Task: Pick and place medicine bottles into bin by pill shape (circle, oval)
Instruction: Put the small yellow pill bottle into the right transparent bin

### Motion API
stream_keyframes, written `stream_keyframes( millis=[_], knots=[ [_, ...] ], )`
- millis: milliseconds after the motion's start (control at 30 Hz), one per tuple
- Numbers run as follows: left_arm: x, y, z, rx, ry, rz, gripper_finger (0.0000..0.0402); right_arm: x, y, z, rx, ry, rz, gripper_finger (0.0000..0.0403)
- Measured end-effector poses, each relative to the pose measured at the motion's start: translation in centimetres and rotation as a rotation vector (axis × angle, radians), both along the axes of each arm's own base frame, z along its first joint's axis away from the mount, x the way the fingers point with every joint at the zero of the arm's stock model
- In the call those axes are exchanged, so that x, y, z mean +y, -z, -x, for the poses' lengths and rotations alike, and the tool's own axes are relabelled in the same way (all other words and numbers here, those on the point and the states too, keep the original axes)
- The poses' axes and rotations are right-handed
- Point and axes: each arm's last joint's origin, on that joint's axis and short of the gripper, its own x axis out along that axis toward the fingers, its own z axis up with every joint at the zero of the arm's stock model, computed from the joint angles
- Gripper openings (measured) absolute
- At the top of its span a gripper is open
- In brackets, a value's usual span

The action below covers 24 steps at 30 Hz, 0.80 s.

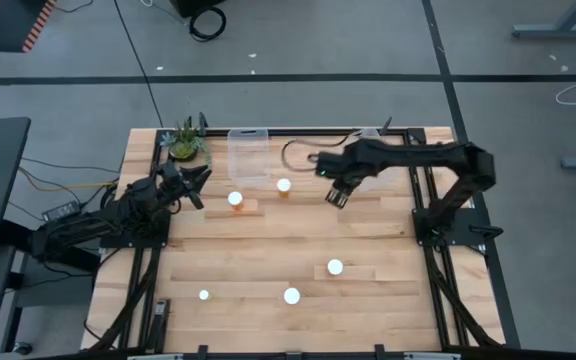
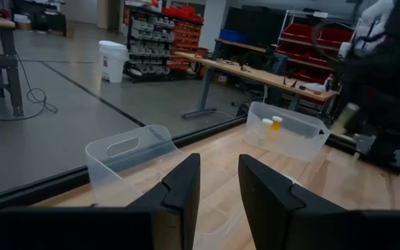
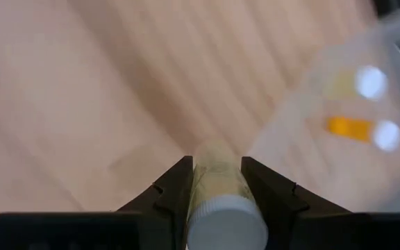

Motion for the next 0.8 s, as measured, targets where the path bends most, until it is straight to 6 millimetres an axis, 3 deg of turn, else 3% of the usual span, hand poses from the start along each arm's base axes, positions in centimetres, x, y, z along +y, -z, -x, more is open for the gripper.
stream_keyframes(
  millis=[233, 533, 800],
  knots=[
    [0.0, 0.0, 0.0, 0.000, 0.000, 0.000, 0.0107, -3.4, -0.5, 3.7, -0.028, 0.144, 0.015, 0.0126],
    [0.0, 0.0, 0.0, 0.000, 0.000, 0.000, 0.0107, -7.0, 1.2, 6.4, 0.035, 0.264, -0.013, 0.0127],
    [0.0, 0.0, 0.0, 0.000, 0.001, 0.000, 0.0107, -8.8, 3.4, 8.3, 0.049, 0.352, -0.050, 0.0127]
  ],
)
